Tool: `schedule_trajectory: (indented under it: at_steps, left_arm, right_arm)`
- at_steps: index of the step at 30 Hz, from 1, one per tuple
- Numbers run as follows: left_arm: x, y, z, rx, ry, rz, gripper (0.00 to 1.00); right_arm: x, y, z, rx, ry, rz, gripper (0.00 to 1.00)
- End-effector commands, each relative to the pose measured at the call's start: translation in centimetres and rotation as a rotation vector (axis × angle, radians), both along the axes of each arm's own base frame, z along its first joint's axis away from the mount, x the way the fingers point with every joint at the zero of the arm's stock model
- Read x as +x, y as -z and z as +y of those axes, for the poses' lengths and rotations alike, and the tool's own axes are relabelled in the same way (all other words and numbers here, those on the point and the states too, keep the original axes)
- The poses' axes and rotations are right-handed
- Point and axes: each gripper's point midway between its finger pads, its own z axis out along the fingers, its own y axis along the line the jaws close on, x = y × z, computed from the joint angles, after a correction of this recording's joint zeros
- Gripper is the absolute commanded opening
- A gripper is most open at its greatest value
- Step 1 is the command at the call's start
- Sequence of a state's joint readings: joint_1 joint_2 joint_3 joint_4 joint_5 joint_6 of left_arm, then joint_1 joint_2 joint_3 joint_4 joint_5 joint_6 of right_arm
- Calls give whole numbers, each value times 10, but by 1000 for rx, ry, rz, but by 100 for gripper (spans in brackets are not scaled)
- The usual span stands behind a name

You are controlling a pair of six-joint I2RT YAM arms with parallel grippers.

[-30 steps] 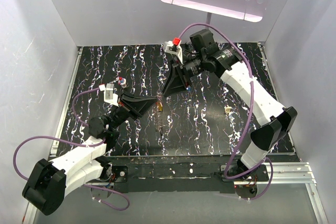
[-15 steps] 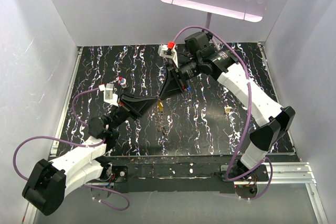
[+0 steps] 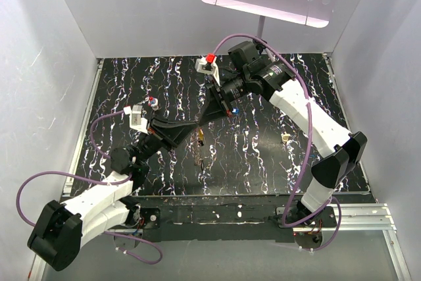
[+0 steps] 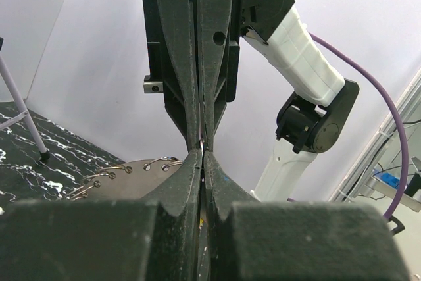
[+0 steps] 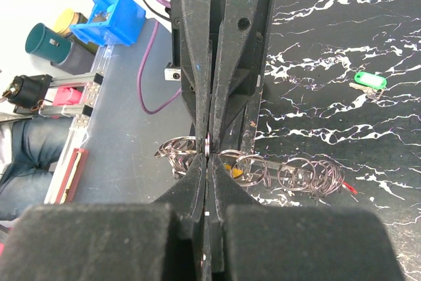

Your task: Put the keys on the keyring

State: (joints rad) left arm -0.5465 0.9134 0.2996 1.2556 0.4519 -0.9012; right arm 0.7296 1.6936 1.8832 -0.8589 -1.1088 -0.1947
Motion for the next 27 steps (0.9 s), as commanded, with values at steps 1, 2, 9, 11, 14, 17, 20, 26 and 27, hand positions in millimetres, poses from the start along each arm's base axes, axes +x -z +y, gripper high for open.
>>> schedule_trajectory:
  at_steps: [1,2,9,11,14,17,20,26,27]
  left_arm:
    - [-4,-7,7,-30,-23,-21,0]
    - [-3,-5,7,-26,-23,-14,0]
    - [-12,5,5,80,31,60,43]
    - [-17,5,8,123,43,81,58]
    - [-19,15,7,223,77,167,77]
    - [-17,36,6,370,133,305,83]
    - [-23,40,4,429,245,357,85]
    - [-23,43,-5,476,391,401,87]
    - [-24,42,-6,482,414,403,87]
  right_arm:
    - [-5,-7,0,24,-21,-17,1]
    - [-6,-7,0,23,-22,-20,1]
    - [-11,2,-8,0,-33,-35,1]
    - [-14,7,-11,-15,-47,-33,1]
    - [-20,21,-19,-59,-74,-15,1]
    - [-29,32,-28,-112,-113,11,1]
    - [-37,43,-37,-154,-157,52,1]
    - [-40,57,-40,-196,-193,101,1]
    - [-39,59,-39,-200,-194,106,1]
